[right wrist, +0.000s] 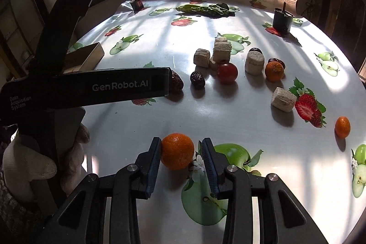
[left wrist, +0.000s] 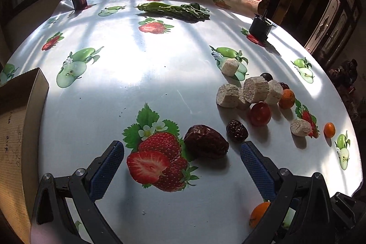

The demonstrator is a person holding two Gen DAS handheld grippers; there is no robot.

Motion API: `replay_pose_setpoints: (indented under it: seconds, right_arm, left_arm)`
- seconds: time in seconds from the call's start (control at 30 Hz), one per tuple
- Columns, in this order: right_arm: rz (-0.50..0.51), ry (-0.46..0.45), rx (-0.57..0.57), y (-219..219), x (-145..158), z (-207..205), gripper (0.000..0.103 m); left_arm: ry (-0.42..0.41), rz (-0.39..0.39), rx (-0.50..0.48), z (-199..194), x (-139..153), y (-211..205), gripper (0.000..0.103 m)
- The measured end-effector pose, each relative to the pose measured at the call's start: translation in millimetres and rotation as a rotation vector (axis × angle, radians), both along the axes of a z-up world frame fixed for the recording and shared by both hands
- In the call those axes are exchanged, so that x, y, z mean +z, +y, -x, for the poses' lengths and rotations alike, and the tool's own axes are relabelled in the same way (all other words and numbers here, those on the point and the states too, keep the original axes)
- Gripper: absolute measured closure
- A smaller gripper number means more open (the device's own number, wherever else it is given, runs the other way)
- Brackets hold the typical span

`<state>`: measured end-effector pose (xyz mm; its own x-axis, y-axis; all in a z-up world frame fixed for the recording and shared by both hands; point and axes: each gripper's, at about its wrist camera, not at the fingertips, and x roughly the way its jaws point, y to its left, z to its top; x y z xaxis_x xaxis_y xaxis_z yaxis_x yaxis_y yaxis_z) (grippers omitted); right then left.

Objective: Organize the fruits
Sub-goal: 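Grasp the large dark date with the left gripper while the right gripper grasps a tangerine, then carry the date and tangerine into the cardboard tray and open both grippers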

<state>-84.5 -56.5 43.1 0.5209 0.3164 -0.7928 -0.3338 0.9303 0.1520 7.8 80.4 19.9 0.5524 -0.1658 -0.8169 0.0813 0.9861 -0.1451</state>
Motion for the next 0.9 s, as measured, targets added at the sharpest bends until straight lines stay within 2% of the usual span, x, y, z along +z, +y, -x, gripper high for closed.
replay_pose_setpoints:
  seconds: [0.03,0.07,0.13,0.2,0.37,0.53,0.6,0.67,0.77,0.9]
  right_arm:
    - [-0.002,-0.003,0.000,-1.6,0.2,0.2,0.064]
    - [-0.007,-0.004,0.001,-3.0,0.0,0.1,0.064]
    - [-0.026,0.003,0.010,-4.4,-1.6,-0.5,0.064]
    - [-0.052,0.020,0.020,-4.2,-4.4,-2.1,0.064]
    - [-0.056,0.046,0.044,8.0,-11.1,-7.0,0.064]
    - [0.014,0.056,0.068,26.5,-20.6,-6.5,0.064]
    - [0.036,0.032,0.065,29.5,-20.0,-4.0,0.065]
    - [0.033,0.033,0.056,29.7,-18.5,-3.3,0.066]
    - [0.004,0.037,0.054,29.2,-10.6,-2.6,0.066]
    - [-0.002,-0.001,0.089,43.1,15.6,-2.4,0.066]
  left_arm:
    - [0.004,-0.006,-0.011,-1.9,-3.1,-3.6,0.007]
    - [0.014,-0.008,-0.024,-3.5,-6.0,-6.4,0.021]
    - [-0.005,-0.036,-0.035,-1.9,-5.9,-12.0,0.033]
    - [-0.006,-0.032,-0.048,-0.2,-4.7,-13.5,0.059]
    - [0.009,0.036,-0.008,7.9,1.5,4.7,0.058]
    - [-0.030,0.071,0.025,29.7,18.1,28.6,0.058]
    - [-0.046,0.084,0.030,39.9,24.6,38.5,0.058]
    - [-0.060,0.096,0.037,50.1,31.0,49.7,0.058]
    - [-0.067,0.135,0.050,65.0,43.5,72.3,0.058]
    - [-0.102,0.165,0.084,82.9,72.1,118.1,0.058]
